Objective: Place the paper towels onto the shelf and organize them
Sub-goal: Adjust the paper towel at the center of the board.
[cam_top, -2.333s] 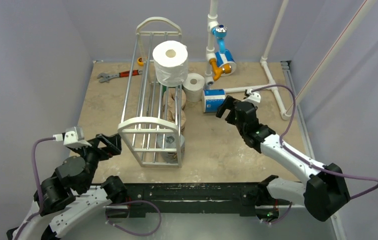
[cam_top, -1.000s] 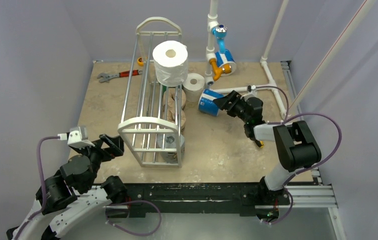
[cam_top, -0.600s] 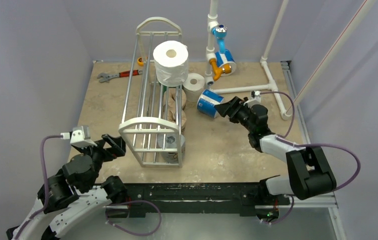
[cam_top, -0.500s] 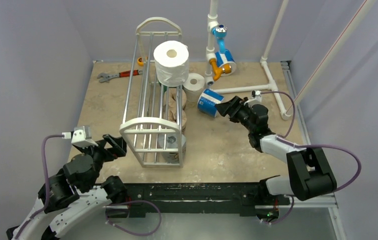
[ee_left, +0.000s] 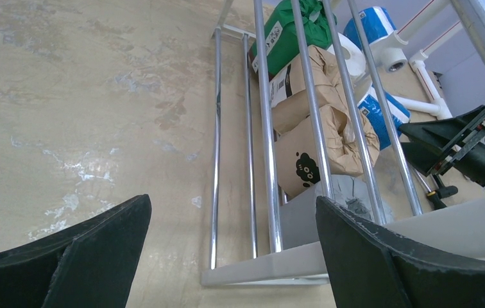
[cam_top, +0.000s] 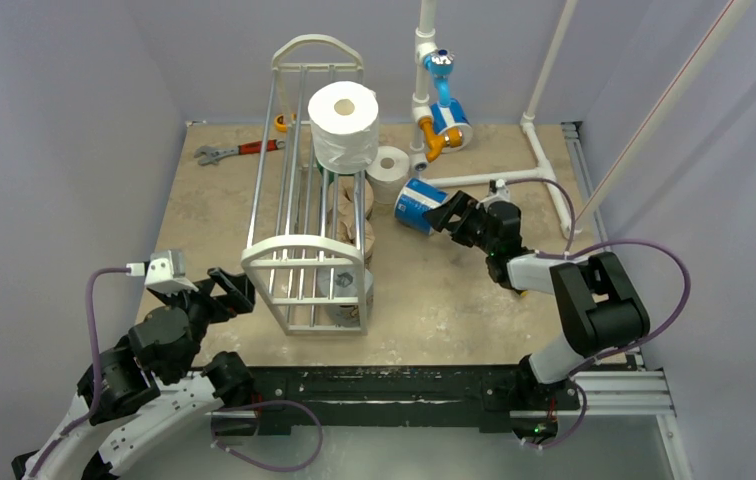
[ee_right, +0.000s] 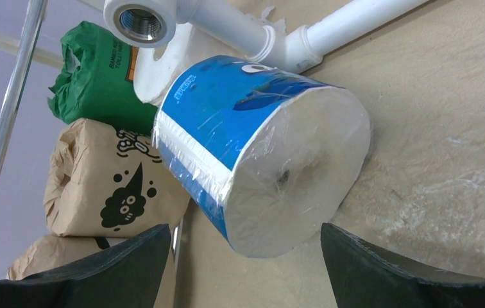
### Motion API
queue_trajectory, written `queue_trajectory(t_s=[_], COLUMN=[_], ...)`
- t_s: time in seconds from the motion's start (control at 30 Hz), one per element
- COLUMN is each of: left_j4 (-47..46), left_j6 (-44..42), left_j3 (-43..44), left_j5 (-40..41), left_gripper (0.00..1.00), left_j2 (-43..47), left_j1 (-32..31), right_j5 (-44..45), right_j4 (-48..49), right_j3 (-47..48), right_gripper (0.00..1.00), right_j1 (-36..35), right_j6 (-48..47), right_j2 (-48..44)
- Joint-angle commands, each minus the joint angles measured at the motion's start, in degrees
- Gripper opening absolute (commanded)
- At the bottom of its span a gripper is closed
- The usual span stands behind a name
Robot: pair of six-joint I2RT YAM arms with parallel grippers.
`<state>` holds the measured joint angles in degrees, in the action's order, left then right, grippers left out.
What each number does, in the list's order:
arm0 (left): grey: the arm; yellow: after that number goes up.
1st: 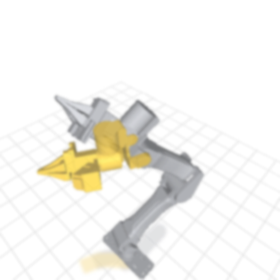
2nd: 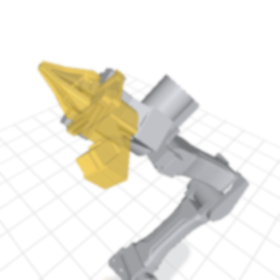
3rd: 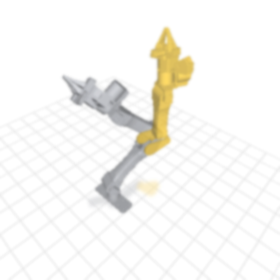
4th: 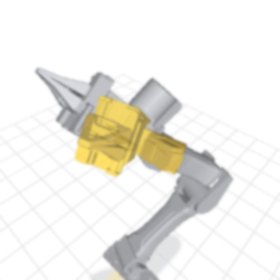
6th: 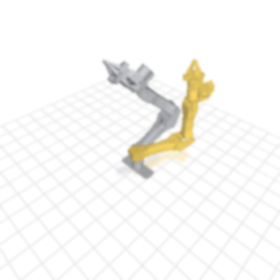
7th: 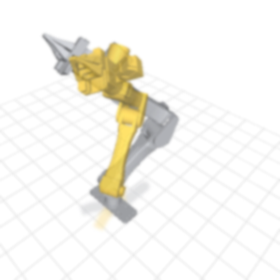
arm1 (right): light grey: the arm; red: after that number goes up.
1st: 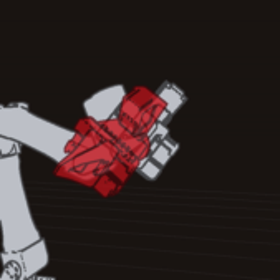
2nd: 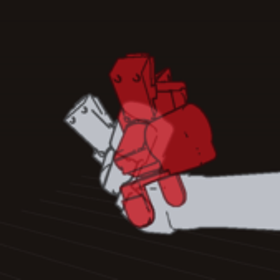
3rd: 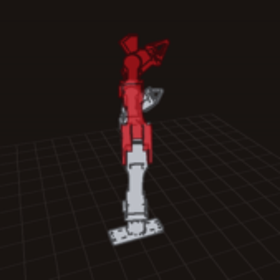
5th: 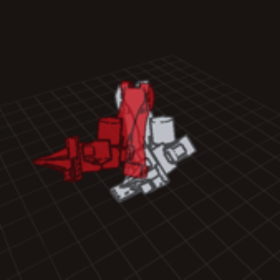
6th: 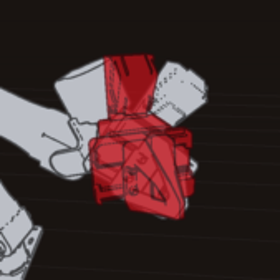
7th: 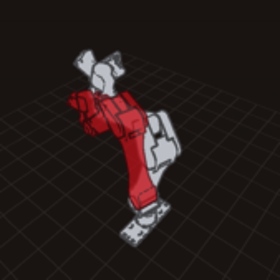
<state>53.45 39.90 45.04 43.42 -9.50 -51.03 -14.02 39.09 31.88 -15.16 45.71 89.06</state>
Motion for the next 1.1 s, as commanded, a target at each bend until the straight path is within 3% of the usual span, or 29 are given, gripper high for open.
queue_trajectory(t_s=[0.0,0.23,0.47,0.57,0.73,0.87,1.07], left_j4=[0.47,3.70,6.11,7.02,7.37,7.36,5.77], left_j6=[0.92,1.35,1.75,1.85,2.02,2.11,1.90], left_j3=[1.58,2.15,2.84,3.06,2.95,3.04,2.28], left_j5=[0.77,3.10,4.80,5.29,5.45,5.24,4.50], left_gripper=[1.00,1.00,1.00,1.00,1.00,1.00,1.00], left_j2=[-0.57,2.28,3.40,4.06,4.95,5.16,5.88], left_j1=[-0.14,-0.13,-0.13,-0.13,-0.13,-0.13,-0.13], right_j5=[0.83,1.65,1.28,-0.02,-0.90,2.38,13.37], right_j4=[5.02,4.54,3.71,4.97,4.62,-5.43,-33.10], right_j3=[3.74,6.60,10.15,10.48,10.17,9.85,14.17], right_gripper=[0.88,0.86,0.75,0.66,0.41,0.33,0.27], right_j1=[-0.12,-0.12,-0.13,-0.12,-0.14,-1.46,-7.63], right_j6=[0.56,-0.89,-0.83,-0.32,0.45,-2.98,-12.34], right_j2=[1.78,4.47,9.16,10.43,9.58,1.06,-14.63])
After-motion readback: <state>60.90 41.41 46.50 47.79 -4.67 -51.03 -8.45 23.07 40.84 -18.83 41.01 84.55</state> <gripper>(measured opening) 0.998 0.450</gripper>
